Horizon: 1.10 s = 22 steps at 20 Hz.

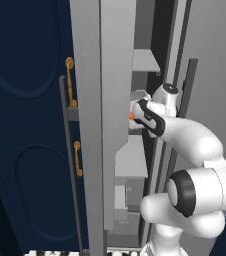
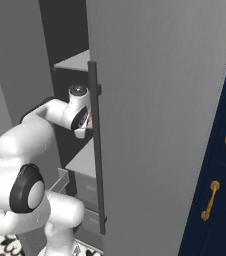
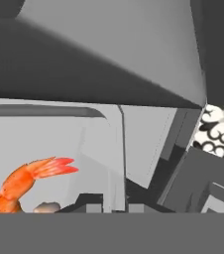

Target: Take the meat container that has the shrimp and place it on the second highest rack of the freezer. Then take the vegetable container that has the potato and squash and place it on the highest rack of the freezer.

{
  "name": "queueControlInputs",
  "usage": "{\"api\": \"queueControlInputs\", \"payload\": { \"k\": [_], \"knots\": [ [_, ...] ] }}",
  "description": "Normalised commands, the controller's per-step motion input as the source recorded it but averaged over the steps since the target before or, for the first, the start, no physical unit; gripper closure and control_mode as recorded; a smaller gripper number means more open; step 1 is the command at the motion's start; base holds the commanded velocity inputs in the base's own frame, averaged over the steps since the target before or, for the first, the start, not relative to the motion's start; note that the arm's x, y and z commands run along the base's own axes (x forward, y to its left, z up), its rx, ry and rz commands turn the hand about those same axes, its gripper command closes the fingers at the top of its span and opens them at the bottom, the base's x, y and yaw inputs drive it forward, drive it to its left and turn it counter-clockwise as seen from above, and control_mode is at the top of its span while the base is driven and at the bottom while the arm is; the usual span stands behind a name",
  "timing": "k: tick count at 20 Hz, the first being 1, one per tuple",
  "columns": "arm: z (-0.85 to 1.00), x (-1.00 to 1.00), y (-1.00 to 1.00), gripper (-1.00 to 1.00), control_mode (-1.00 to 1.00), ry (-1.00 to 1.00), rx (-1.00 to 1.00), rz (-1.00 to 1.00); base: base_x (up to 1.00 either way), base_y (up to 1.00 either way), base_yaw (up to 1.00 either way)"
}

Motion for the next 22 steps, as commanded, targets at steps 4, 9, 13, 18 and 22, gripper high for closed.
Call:
{"api": "queueControlInputs", "payload": {
  "k": [4,9,13,18,22],
  "knots": [
    [-0.01,0.49,0.0,1.0,-1.0,-0.02,0.0,0.0,0.0,0.0,0.0],
    [-0.07,0.46,0.0,1.0,-1.0,-0.01,0.0,0.0,0.0,0.0,0.0],
    [-0.09,0.43,0.0,1.0,-1.0,0.0,0.0,0.0,0.0,0.0,0.0],
    [-0.18,0.4,0.0,1.0,-1.0,0.0,0.0,0.0,0.0,0.0,0.0],
    [-0.27,0.33,0.0,1.0,-1.0,0.0,0.0,0.0,0.0,0.0,0.0]
  ]
}}
